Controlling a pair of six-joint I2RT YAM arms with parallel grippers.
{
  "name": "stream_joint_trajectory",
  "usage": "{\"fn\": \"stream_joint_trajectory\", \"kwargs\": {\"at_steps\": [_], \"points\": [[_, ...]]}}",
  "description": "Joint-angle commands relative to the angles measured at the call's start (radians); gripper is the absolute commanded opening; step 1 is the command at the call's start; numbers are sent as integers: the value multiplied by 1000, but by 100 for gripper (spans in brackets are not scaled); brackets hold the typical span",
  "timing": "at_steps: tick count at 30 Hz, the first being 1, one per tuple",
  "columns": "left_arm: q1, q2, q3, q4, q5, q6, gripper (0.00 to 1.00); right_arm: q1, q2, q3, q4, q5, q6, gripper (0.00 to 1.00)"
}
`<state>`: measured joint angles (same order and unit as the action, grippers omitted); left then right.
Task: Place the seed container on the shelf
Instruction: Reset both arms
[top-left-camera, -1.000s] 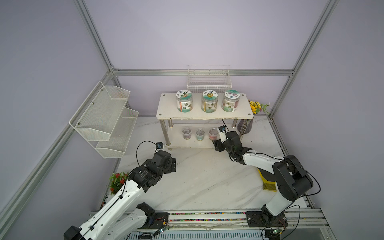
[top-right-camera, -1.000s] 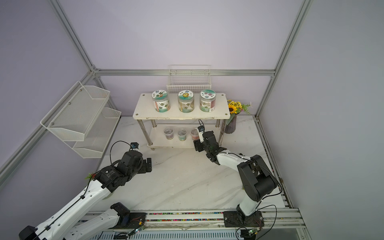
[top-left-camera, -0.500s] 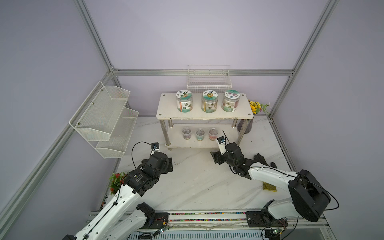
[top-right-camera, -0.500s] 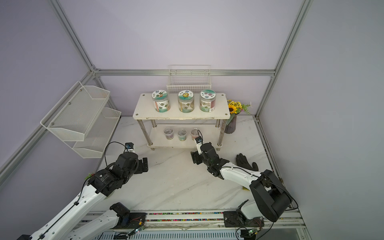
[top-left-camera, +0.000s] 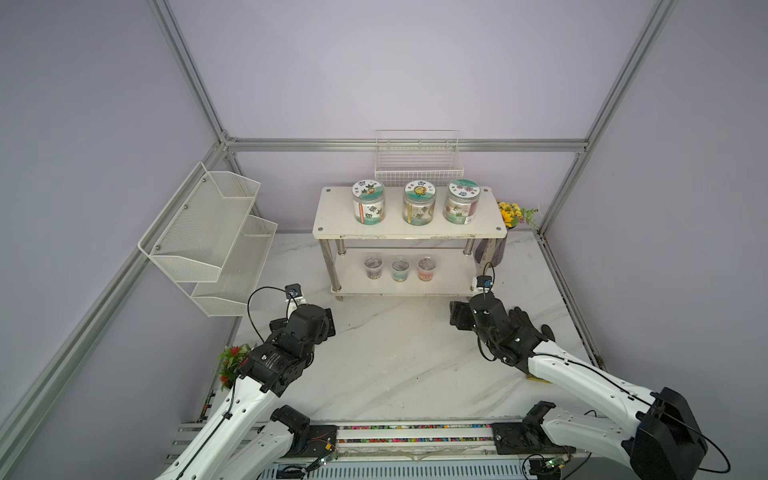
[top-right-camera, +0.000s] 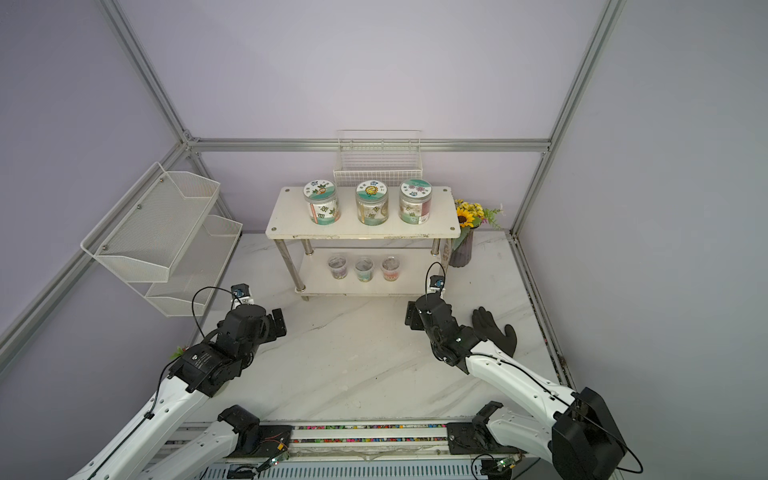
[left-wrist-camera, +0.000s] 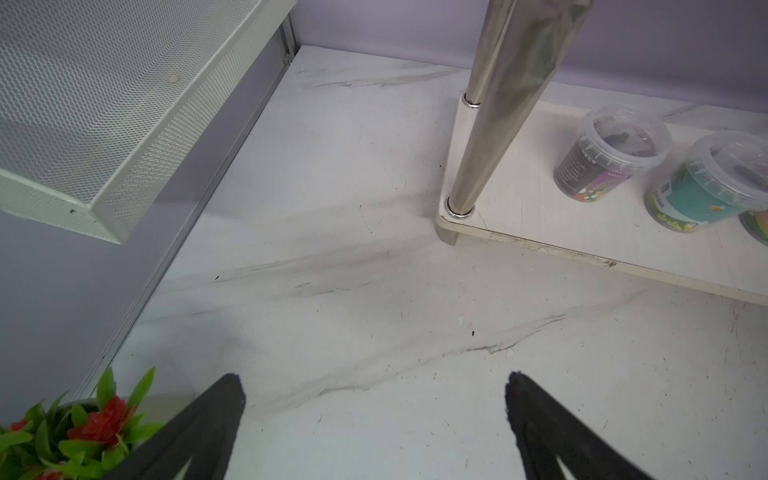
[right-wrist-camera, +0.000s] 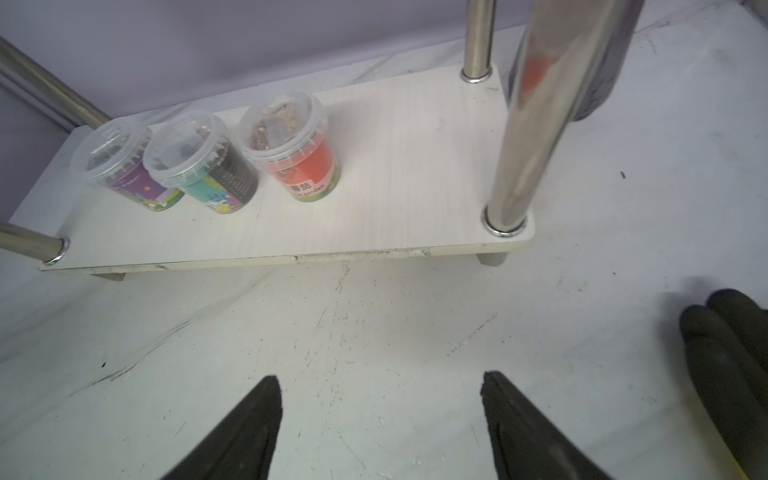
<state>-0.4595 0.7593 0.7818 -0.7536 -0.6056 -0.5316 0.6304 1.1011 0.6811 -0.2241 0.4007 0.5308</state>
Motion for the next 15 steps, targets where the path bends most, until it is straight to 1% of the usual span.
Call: {"fn": "stream_joint_trajectory", "kwargs": {"at_steps": [1,7,12,15], "points": [[15,-2,-13,80,-34,-31,100,-3,-31,9,-98,98,74,79],[26,28,-24,105,-18,-33,99,-20,-37,-2,-98,101,62,74],[44,17,-49,121,-43,-26,100,-55,-56,-18,-99,129,55,75],[75,7,-74,156,-58,-10,100,-111,-75,-22,-91,148,12,76]]}}
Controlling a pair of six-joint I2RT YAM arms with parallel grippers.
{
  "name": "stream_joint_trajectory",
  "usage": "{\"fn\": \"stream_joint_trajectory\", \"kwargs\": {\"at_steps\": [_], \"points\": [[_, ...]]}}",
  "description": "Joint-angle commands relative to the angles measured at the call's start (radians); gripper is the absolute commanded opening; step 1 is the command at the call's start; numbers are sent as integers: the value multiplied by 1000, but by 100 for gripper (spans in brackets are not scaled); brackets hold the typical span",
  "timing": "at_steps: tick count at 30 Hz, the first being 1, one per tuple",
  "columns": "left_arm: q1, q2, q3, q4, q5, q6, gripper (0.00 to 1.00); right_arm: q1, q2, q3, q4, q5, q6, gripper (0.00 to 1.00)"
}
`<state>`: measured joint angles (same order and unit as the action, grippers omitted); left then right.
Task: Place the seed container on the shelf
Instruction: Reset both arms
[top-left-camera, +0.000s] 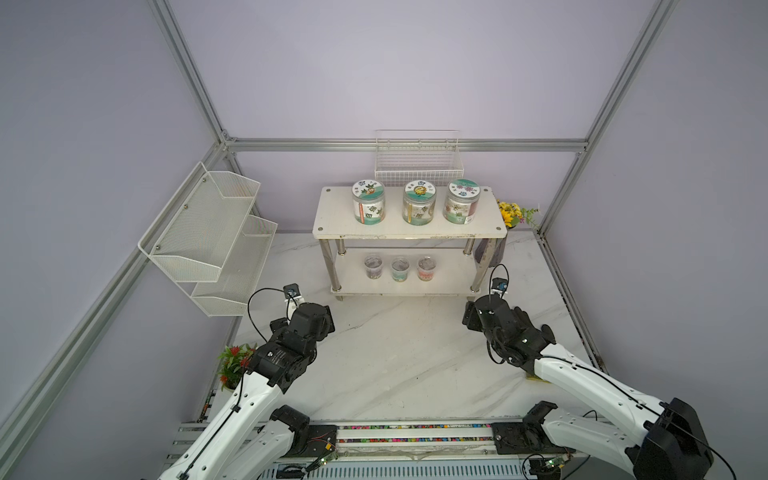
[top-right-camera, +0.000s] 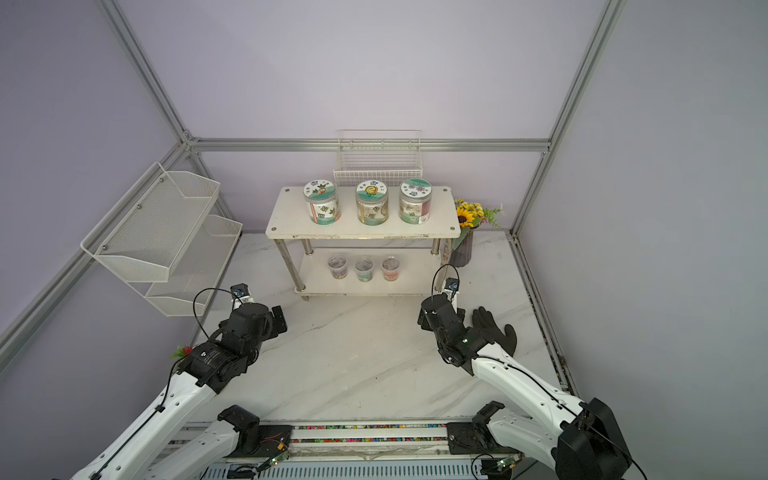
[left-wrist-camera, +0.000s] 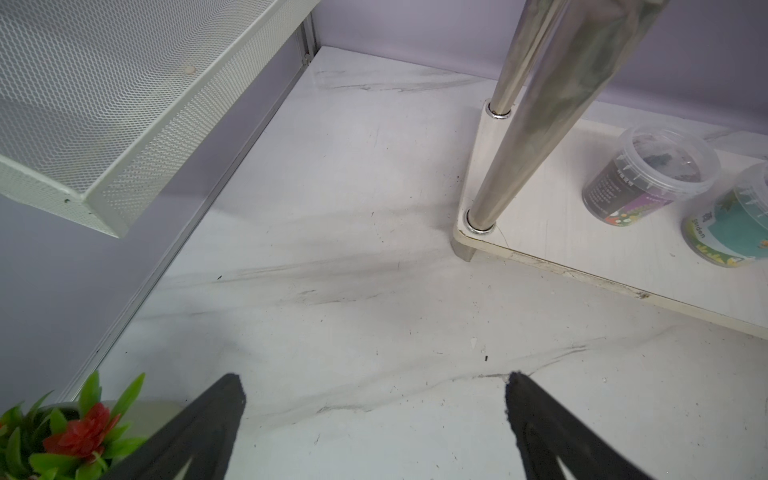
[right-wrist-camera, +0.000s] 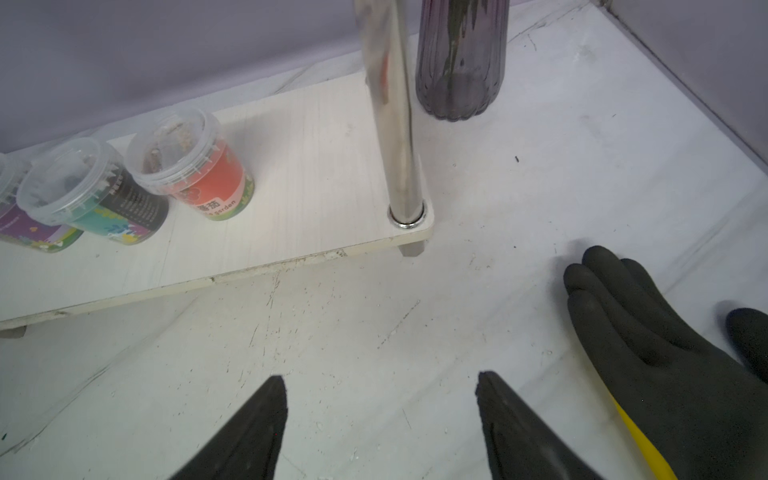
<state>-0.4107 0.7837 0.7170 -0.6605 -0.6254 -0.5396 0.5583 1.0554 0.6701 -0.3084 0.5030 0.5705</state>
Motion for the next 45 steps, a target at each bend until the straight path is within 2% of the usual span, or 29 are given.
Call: {"fn": "stream_joint_trajectory", "kwargs": {"at_steps": [1,5,8,13,17,25,29,33,38,45], "points": [[44,-21,-19,83,-39,-2,99,-67,-35,-9,5,47,-50,77],[96,-26,-74,208,-45,30,100,-161,-70,-35,116,87,-165,80],[110,-20,-130,339,-63,71,100,-223,-86,-87,271,106,-257,82],[132,28,-198,510,-99,129,100,-325,-4,-164,556,102,-352,86],[159,47,-260,641,-138,188,100,-392,111,-202,729,80,-366,89],[262,94,-325,832,-76,235,100,-477,321,-236,1009,59,-402,91],[302,134,-342,916,-30,259,99,-516,388,-271,1160,29,-413,92],[324,162,-383,1020,-33,306,100,-557,429,-296,1272,-14,-427,92],[359,176,-488,1233,1,353,99,-597,509,-348,1483,-81,-433,92],[395,304,-553,1465,59,403,100,-600,532,-334,1473,-185,-470,92]]}}
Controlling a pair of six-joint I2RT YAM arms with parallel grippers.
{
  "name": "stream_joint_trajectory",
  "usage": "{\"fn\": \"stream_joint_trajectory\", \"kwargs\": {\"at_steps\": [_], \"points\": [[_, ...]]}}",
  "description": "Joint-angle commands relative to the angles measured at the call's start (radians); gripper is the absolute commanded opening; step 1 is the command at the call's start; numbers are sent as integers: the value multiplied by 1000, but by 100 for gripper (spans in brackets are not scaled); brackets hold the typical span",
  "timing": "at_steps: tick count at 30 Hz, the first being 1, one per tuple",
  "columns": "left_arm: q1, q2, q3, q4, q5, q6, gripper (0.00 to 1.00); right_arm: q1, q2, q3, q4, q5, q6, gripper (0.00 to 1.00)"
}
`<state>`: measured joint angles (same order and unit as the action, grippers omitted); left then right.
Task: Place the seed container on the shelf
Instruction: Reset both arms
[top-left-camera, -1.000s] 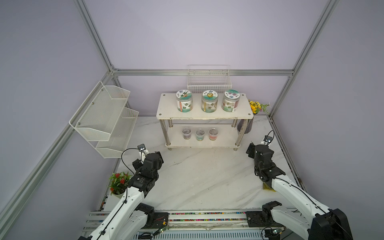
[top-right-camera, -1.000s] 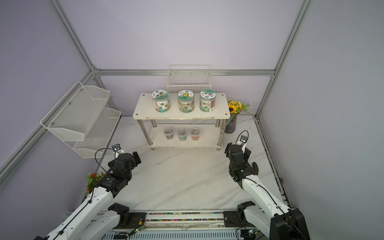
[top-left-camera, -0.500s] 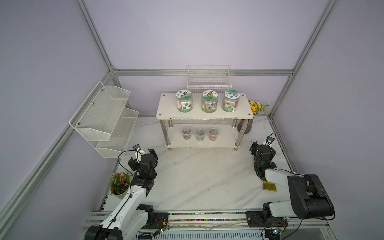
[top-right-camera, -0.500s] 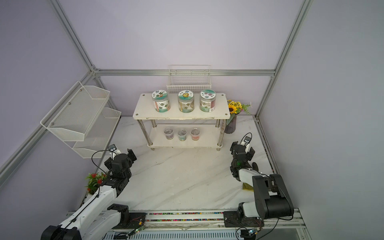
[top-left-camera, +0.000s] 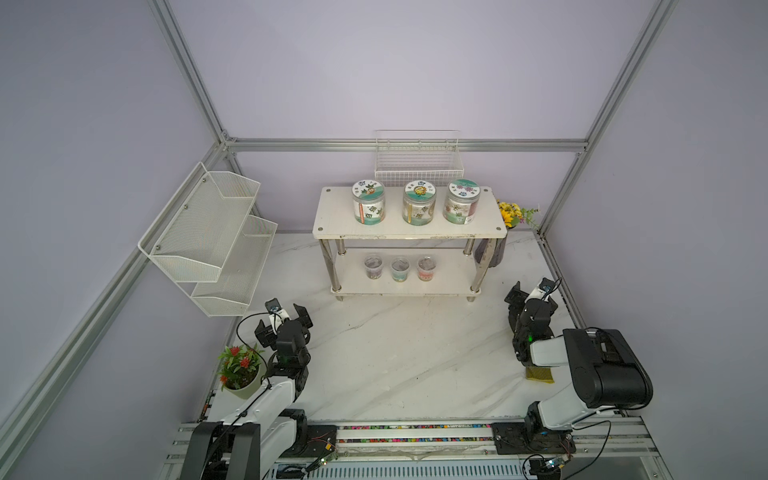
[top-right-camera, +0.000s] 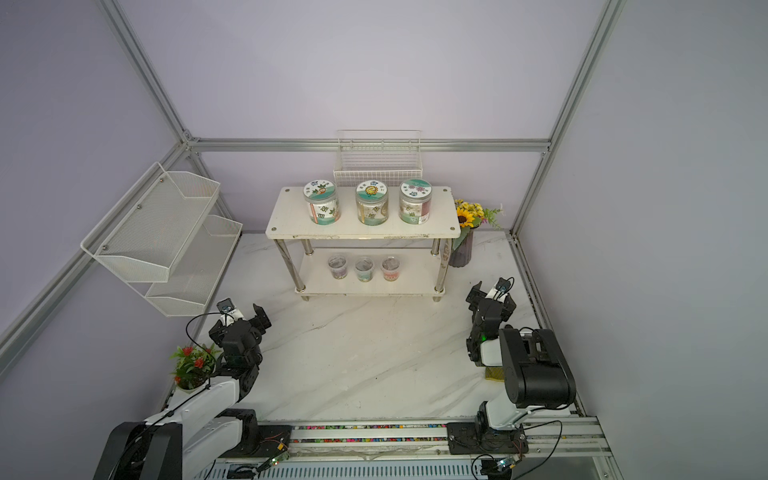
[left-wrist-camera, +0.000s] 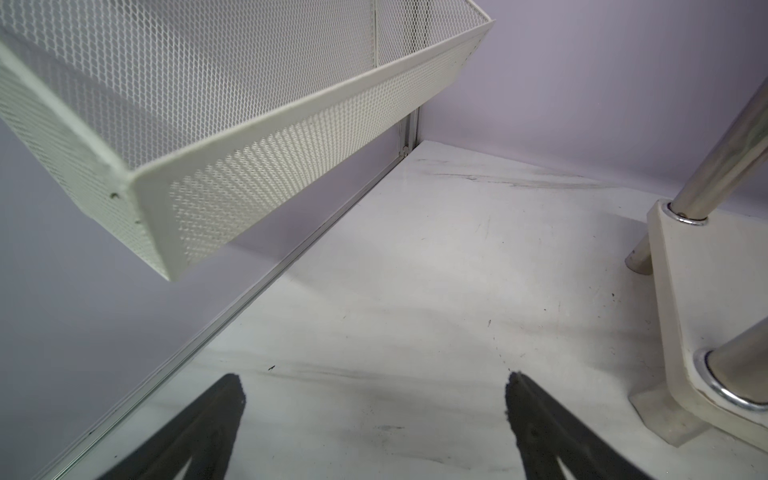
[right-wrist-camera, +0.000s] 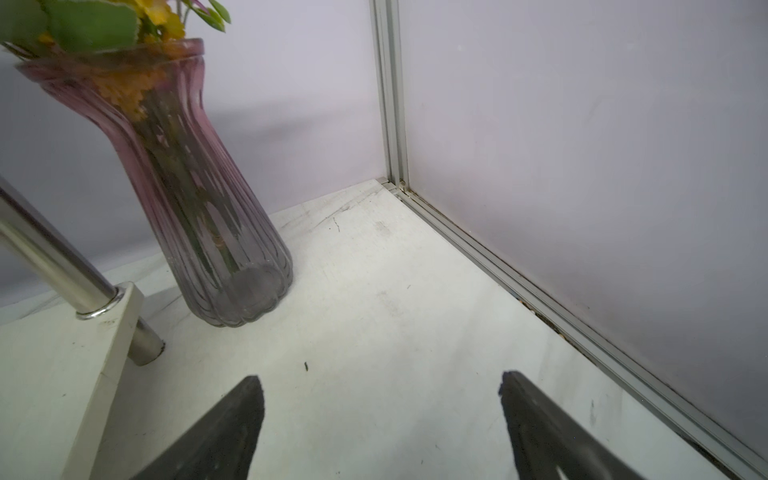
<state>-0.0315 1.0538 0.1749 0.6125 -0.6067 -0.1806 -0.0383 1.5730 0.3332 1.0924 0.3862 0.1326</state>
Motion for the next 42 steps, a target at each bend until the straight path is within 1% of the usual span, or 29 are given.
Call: {"fn": "stream_joint_trajectory", "kwargs": {"at_steps": [1,2,3,5,6,7,8,13,14,15,16,18,21,24,27,30,35,42], "points": [[19,58,-17,224,51,51,100,-2,26,3,81,-94,-39,92],[23,75,-18,244,59,57,100,-2,57,-4,116,-91,-38,92],[29,95,-18,267,68,63,100,-2,101,-25,242,-96,-76,92],[37,117,-11,287,103,64,100,-2,58,-8,112,-110,-40,92],[43,133,-7,300,117,55,100,-3,80,-15,180,-106,-62,92],[47,154,-5,326,135,48,100,-2,86,-15,185,-107,-71,92],[47,175,-2,351,149,48,100,-2,75,-9,143,-111,-59,93],[50,334,40,470,200,48,100,-3,78,-4,147,-113,-63,95],[50,348,47,475,202,47,100,-2,79,-5,147,-113,-64,96],[51,404,49,511,205,53,99,-2,79,-5,147,-113,-64,96],[51,422,46,541,216,62,100,-2,79,-4,147,-113,-65,96],[50,426,54,525,238,67,100,-2,79,-4,147,-113,-64,96],[53,453,97,443,277,70,100,-3,80,-3,148,-128,-69,96],[54,529,123,506,320,116,100,-2,81,-2,146,-129,-69,97],[53,499,156,395,325,96,100,-2,81,-2,145,-128,-68,97],[53,499,202,303,360,127,100,-3,80,-2,144,-127,-70,97],[54,503,189,337,363,132,99,-3,76,-5,146,-127,-70,97],[53,499,187,334,363,131,99,-2,78,-5,146,-126,-69,97]]}}
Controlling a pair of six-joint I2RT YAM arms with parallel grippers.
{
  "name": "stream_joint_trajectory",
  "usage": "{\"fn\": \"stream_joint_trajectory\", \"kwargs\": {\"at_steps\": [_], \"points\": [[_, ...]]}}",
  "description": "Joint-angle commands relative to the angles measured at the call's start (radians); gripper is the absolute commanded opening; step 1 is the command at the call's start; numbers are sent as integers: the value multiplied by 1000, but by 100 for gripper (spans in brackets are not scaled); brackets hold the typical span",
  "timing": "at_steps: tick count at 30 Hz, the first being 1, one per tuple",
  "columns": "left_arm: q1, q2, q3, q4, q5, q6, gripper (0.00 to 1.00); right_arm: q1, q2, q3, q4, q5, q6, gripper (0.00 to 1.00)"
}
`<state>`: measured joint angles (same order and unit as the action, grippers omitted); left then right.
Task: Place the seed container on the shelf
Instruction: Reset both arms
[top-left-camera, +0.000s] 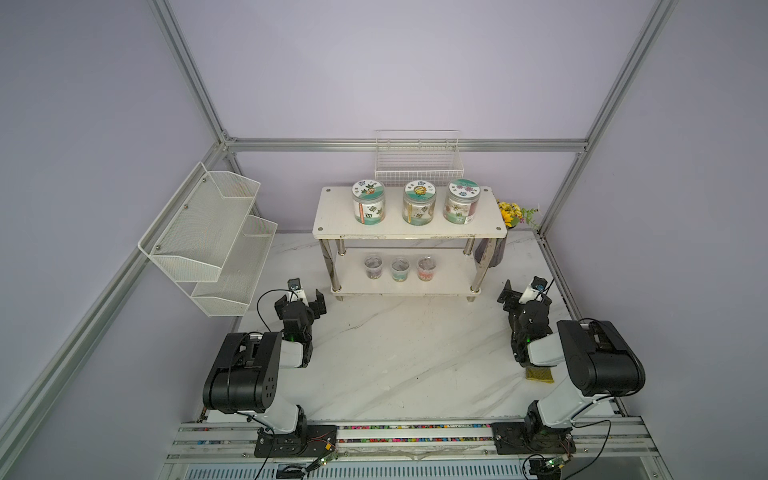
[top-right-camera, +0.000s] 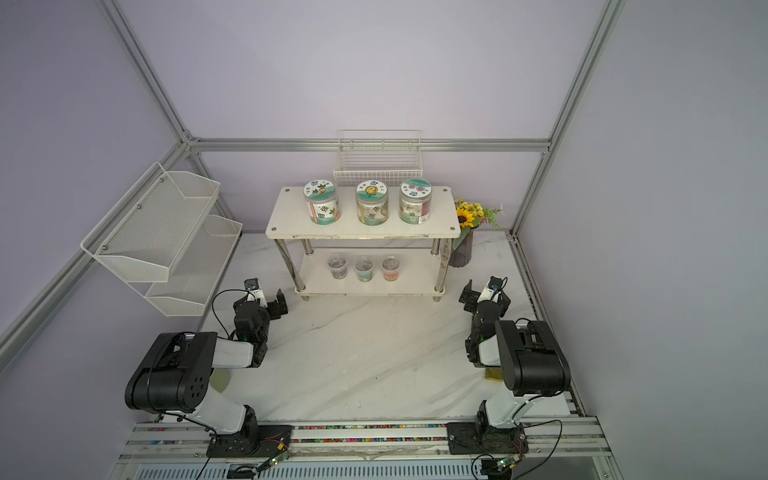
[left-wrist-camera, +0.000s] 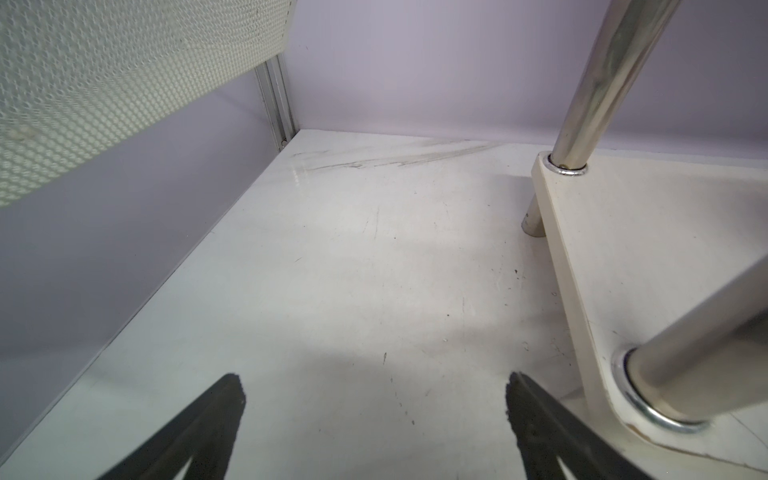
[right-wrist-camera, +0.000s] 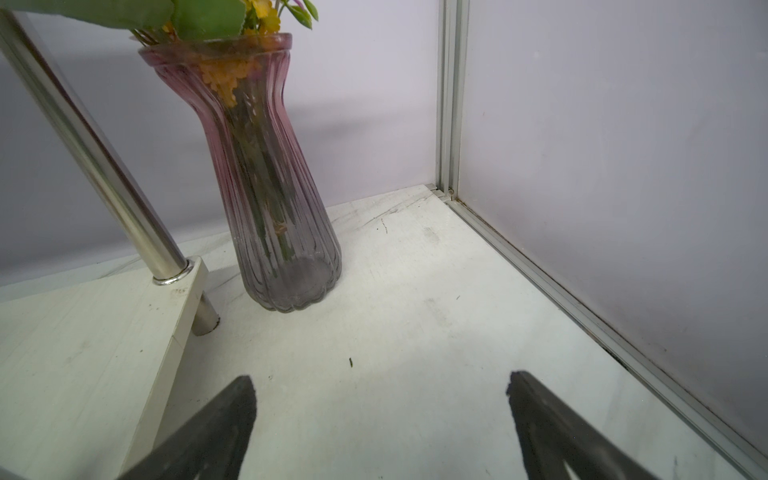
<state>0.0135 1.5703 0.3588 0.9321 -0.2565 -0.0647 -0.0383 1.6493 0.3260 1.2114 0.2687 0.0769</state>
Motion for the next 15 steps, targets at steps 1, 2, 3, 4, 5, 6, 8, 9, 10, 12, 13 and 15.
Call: {"fn": "stream_joint_trajectory", "kwargs": {"at_steps": [1,2,3,4,5,6,8,9,10,12,13,15], "points": [[9,-16,4,14,14,16,100,-3,1,4,27,-9,-15,97],[8,-17,4,14,13,16,99,-2,1,4,27,-9,-15,97],[8,-17,5,13,14,15,99,-3,2,4,27,-9,-15,97],[9,-17,4,14,14,15,100,-3,1,4,27,-8,-13,97],[8,-16,4,15,13,16,100,-3,3,5,27,-9,-14,97],[8,-17,4,14,13,15,100,-2,3,4,27,-9,-13,97],[8,-16,3,14,14,16,100,-2,4,6,28,-11,-13,97],[8,-17,4,14,14,16,100,-2,6,7,25,-11,-13,97],[9,-17,5,13,14,16,100,-2,6,8,25,-11,-13,97],[8,-17,5,14,14,16,100,-2,6,9,22,-13,-12,97],[8,-16,4,15,14,15,100,-2,6,11,20,-13,-10,97],[9,-16,4,14,13,16,100,-2,-1,4,20,-12,-13,97]]}}
